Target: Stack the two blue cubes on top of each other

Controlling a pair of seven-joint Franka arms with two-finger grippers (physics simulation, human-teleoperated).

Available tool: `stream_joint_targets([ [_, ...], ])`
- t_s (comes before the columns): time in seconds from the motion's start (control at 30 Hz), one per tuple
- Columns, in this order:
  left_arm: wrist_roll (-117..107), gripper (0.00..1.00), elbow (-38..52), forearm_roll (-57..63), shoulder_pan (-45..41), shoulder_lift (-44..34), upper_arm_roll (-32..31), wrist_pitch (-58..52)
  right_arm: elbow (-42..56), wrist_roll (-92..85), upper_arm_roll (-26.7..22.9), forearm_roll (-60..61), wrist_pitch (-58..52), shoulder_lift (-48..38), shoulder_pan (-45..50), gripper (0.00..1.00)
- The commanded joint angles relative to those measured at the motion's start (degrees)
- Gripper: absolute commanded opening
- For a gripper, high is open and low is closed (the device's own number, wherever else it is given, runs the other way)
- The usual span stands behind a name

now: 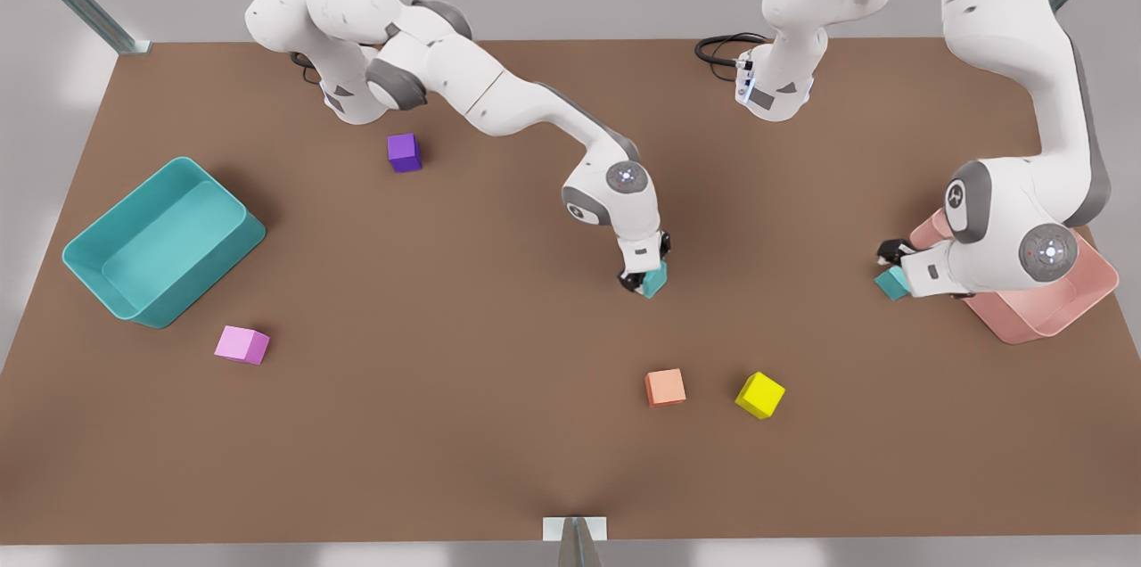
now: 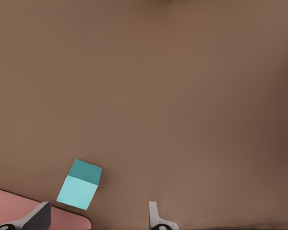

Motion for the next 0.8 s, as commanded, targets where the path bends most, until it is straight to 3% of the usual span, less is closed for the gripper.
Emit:
stream_joint_targets([
  [0.0,49.6,1.00,-1.4,1.3,1.4,0.4,0.0,7.4,0.1,0.9,-0.1,-0.9,4.5,0.0,0.0,1.00],
  [0.17,49.8,1.00,-7.9,2.8,6.7,1.1,-0.1,17.6,0.0,0.9,0.2,-0.7,3.6,-1.2,-0.4,1.00],
  [0.27,51.5,1.00,-11.4,2.9,9.4,1.2,-0.1,21.2,-1.3,0.8,1.1,0.0,-6.4,-11.9,-2.2,1.00],
  [0.33,51.5,1.00,-15.9,2.8,10.5,1.0,-0.3,26.4,-1.5,0.6,5.1,0.8,-22.2,-22.1,-6.4,1.00],
  [0.4,51.5,1.00,-18.1,2.8,11.1,1.4,-0.4,31.2,-1.5,1.3,5.0,3.5,-44.0,-35.8,-13.1,1.00],
  [0.43,51.6,1.00,-18.1,2.9,11.2,1.8,-0.4,32.1,-4.5,4.1,4.8,3.6,-55.4,-43.7,-17.7,1.00],
  [0.47,52.8,1.00,-18.4,2.8,11.6,2.6,-0.4,33.1,-17.1,4.5,4.1,3.7,-58.3,-56.0,-24.9,1.00],
  [0.5,53.3,1.00,-18.8,2.9,12.0,2.8,-0.4,34.6,-29.1,3.4,0.4,4.8,-58.3,-65.8,-31.9,1.00],
  [0.57,54.5,1.00,-19.7,2.9,12.5,2.9,-0.4,36.7,-40.9,-6.9,-10.2,7.9,-58.0,-73.7,-42.5,1.00],
  [0.63,54.6,1.00,-19.7,2.9,12.6,3.3,-0.4,38.3,-57.6,-7.4,-10.4,7.2,-45.4,-79.6,-47.3,1.00],
  [0.67,54.6,1.00,-19.8,2.8,12.7,3.3,-0.4,38.2,-66.0,-7.4,-9.9,7.1,-34.0,-79.6,-49.9,1.00],
  [0.7,54.6,1.00,-19.8,2.8,13.1,3.8,-0.4,38.3,-70.3,-7.4,-9.9,7.1,-27.1,-78.2,-50.8,1.00],
  [0.77,54.6,1.00,-21.0,2.8,13.9,3.8,-0.4,39.2,-73.3,-7.4,-9.8,7.1,-24.5,-77.9,-51.8,1.00],
])
